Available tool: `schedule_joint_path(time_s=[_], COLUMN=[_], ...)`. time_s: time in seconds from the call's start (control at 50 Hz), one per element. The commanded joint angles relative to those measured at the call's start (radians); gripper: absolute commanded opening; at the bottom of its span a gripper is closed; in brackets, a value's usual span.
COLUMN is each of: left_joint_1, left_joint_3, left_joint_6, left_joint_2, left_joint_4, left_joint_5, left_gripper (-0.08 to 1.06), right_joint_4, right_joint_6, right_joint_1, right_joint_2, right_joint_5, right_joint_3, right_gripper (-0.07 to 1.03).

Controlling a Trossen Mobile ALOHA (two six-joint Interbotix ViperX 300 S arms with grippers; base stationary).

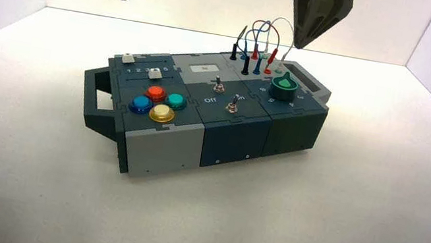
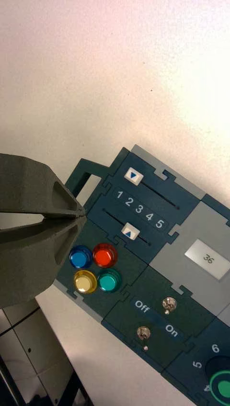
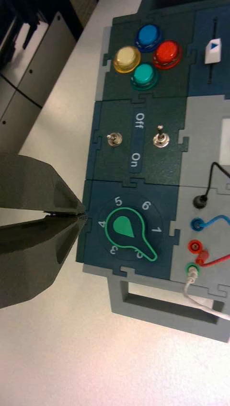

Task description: View the box from the top.

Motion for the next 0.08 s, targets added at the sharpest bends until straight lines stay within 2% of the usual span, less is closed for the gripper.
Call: schedule_joint_path(time_s=[0.02, 0.08], left_joint_1=[-0.006, -0.005], left_joint_3=[-0.006, -0.003], left_joint_6=[0.005, 0.005], left_joint_2=[-0.006, -0.002], left_joint_4=[-0.002, -0.002], left_joint_5=[-0.012, -0.015], left_gripper=[-0.03, -0.03], right_joint_4=[0.002, 0.002], right_joint_6=[-0.003, -0.003], right_joint_1=[0.003, 0.005], right_joint_2=[-0.009, -0.009], right_joint_5=[-0.015, -0.020], right_joint_3=[-0.002, 0.003], right_gripper=[-0.02, -0.02])
